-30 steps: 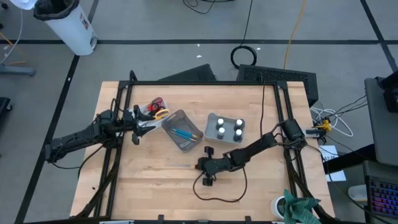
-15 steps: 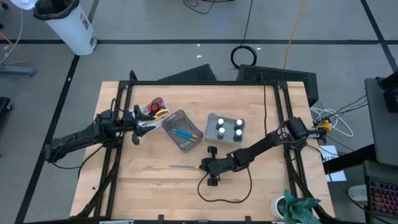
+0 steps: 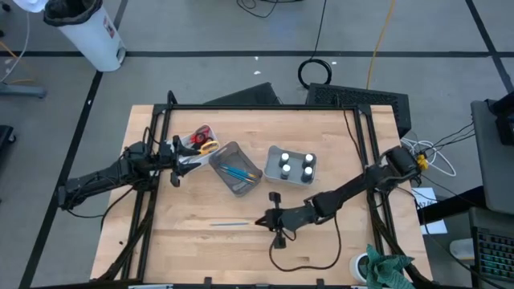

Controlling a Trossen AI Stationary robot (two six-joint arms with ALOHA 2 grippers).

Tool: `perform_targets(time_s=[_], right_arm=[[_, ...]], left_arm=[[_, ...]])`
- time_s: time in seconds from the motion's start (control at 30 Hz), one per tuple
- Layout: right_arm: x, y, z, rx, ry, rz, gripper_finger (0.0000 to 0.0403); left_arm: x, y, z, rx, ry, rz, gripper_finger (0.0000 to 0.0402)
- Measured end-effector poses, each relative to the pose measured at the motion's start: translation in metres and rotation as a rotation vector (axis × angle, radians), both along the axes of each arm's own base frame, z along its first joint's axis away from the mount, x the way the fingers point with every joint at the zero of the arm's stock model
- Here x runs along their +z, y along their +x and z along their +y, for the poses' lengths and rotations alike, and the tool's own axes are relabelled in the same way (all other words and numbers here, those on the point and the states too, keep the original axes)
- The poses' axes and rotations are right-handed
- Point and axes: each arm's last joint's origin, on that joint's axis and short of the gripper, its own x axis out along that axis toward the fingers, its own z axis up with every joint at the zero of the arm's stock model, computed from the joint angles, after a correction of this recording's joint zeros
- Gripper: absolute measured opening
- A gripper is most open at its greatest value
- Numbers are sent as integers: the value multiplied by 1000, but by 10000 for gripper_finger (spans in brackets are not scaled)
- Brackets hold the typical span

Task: Pick & Place Paint Supplies
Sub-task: Put the blue paintbrush into the black bin

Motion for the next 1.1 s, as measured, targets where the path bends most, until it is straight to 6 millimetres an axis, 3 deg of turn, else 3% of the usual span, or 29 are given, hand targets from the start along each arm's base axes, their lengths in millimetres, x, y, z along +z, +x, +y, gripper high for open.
perform_targets(time_s=[0.23, 0.87, 1.1], right_arm=[[0, -20, -9, -7, 44, -62, 0], [9, -113, -53, -45, 221, -427, 0], [4, -129, -61, -44, 253, -493, 0]], left_arm=[[0, 0, 0, 0, 0, 0, 214], [0, 0, 0, 0, 0, 2, 214], [0, 0, 0, 0, 0, 1, 214]])
